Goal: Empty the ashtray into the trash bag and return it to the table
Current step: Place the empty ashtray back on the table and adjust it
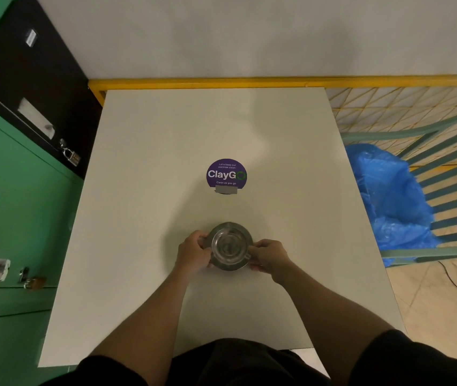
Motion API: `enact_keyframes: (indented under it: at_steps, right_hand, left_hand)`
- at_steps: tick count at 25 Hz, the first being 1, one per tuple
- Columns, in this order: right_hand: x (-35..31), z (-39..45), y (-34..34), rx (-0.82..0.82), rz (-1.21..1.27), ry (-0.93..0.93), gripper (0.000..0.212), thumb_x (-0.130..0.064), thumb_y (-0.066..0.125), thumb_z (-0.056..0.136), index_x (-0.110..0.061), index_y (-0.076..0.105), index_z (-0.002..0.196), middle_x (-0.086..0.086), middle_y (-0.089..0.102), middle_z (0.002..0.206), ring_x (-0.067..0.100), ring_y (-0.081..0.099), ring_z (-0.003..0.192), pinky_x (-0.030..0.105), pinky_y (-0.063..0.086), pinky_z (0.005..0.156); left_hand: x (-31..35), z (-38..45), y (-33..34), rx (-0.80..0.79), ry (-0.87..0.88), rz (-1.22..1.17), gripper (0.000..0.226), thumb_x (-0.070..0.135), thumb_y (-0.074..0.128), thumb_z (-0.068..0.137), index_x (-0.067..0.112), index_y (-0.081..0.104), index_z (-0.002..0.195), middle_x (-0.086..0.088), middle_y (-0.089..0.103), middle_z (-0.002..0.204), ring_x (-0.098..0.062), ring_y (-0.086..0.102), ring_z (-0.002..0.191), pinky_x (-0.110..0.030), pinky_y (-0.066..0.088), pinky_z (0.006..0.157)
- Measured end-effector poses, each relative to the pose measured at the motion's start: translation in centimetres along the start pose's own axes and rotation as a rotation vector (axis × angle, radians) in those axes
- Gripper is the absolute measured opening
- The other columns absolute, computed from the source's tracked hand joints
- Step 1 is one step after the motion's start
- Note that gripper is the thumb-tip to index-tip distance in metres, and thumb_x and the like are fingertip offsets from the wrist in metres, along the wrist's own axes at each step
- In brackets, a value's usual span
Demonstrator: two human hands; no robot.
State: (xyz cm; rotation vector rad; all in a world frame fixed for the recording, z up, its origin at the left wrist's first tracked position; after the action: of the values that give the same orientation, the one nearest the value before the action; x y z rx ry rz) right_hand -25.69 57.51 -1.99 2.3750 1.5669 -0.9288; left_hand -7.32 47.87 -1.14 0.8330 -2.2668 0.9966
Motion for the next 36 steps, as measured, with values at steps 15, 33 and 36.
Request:
enact_keyframes:
  at_steps: [15,33,36]
  right_hand:
    - [-4.9,1.2,0.6,0.02,-0.47,-0.235,0.008,-0.016,0.072,0.08,-0.017,0.066,0.085,-0.004,0.06,0.083,0.021,0.063,0.085,0.032,0.057,0.075]
    - [0.7,-2.0,0.7,0.193,-0.183,-0.086,0.011,-0.015,0.067,0.08,-0.025,0.067,0.075,-0.004,0.067,0.077,0.013,0.064,0.069,0.018,0.043,0.05]
    - [-0.4,-1.5,0.1,0.212,-0.194,-0.117,0.011,-0.017,0.066,0.082,-0.025,0.068,0.075,-0.005,0.066,0.077,0.013,0.063,0.069,0.018,0.044,0.052]
  left_hand:
    - [0.1,0.1,0.3,-0.228,-0.229,0.23,0.026,0.024,0.068,0.063,0.017,0.056,0.086,-0.008,0.068,0.068,-0.02,0.058,0.046,-0.027,0.05,0.046]
    - [3.3,3.6,-0.4,-0.071,0.179,0.331,0.022,0.011,0.062,0.085,0.019,0.072,0.102,-0.004,0.073,0.1,-0.018,0.062,0.086,-0.026,0.047,0.079]
    - [2.3,3.1,-0.9,-0.094,0.103,0.34,0.015,0.011,0.064,0.082,0.02,0.07,0.093,-0.002,0.07,0.089,-0.021,0.064,0.082,-0.025,0.047,0.072]
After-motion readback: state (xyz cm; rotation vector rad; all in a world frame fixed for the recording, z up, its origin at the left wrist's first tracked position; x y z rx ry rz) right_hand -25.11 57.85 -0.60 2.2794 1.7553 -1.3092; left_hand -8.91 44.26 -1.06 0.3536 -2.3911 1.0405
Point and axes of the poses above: each hand's wrist, its own z-axis towards the middle knuckle, its own y-axis out of the palm, x = y × z, the point moved 1 cm from there along z, towards the middle knuckle
